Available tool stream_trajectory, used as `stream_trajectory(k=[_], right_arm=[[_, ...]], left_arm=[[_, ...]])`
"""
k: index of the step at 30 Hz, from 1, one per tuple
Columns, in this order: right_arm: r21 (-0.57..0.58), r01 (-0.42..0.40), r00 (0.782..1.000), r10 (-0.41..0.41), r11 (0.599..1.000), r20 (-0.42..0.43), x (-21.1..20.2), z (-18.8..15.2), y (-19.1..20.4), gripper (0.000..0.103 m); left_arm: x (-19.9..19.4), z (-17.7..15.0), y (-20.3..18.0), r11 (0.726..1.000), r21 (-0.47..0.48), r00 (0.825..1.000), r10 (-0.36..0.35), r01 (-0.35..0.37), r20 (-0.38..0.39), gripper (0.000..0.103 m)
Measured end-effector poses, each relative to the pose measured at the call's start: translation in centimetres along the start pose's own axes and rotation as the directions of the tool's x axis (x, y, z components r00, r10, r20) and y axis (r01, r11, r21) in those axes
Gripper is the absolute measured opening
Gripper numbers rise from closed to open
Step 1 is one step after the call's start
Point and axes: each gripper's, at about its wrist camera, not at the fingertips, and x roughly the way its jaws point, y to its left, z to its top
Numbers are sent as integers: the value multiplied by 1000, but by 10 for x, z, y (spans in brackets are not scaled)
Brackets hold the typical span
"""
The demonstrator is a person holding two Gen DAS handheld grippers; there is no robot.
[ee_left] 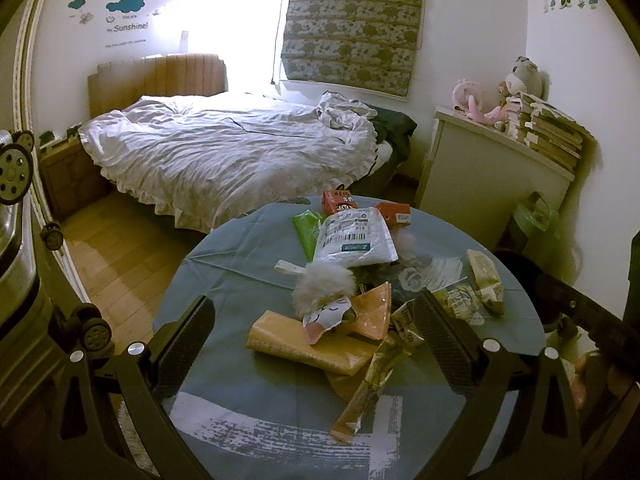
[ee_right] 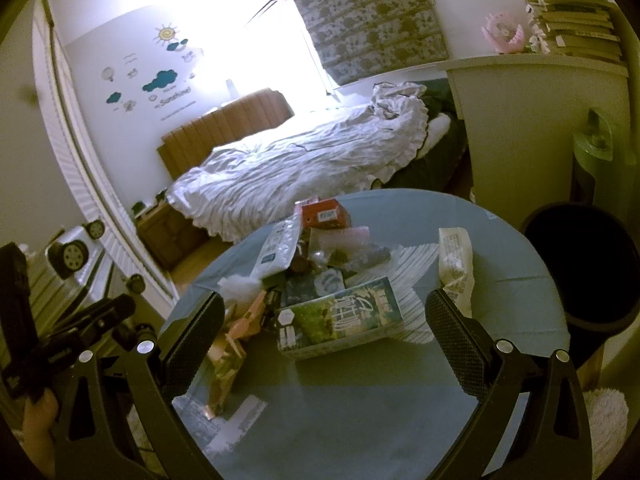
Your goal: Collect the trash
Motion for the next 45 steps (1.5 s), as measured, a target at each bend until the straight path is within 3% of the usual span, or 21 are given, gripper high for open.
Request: stream_trajectory(k=[12, 17, 21, 25, 29, 32, 35, 37, 41, 45], right_arm=[[0, -2, 1000, 2, 1000, -1, 0, 0, 0, 99], [-21, -25, 1000, 25, 999, -15, 9, 5, 4, 99], [-87, -74, 997, 71, 993, -38, 32, 26, 20, 99], [-118, -125, 982, 106, 985, -157, 85, 49, 34, 97], [-158, -122, 956, 73, 980, -284, 148, 59, 47, 86], [-192, -96, 936, 23, 977, -353, 185, 58, 52, 83], [-218, -78, 924, -12, 973, -383, 210, 57, 53, 81], [-258, -77, 926, -27, 963, -377, 219, 57, 58, 78], [-291, -95, 902, -42, 952, -431, 238, 52, 66, 47], [-273, -134, 902, 3, 953, -433, 238, 48, 71, 29]], left_arm=[[1, -1, 2, 1000, -5, 1000, -4, 4, -4, 98], [15, -6, 19, 997, -64, 998, -44, 42, -34, 98], [36, -9, 49, 989, -129, 995, -77, 68, -61, 98], [57, -7, 68, 985, -140, 988, -116, 102, -100, 98], [83, -7, 78, 982, -133, 974, -157, 137, -162, 98], [100, -8, 81, 979, -120, 960, -188, 166, -206, 98], [109, -14, 76, 972, -110, 943, -230, 209, -241, 98], [110, -15, 71, 971, -88, 941, -239, 224, -240, 98], [115, -9, 59, 968, -38, 941, -248, 246, -230, 98], [126, 1, 42, 960, 5, 931, -272, 281, -243, 98]])
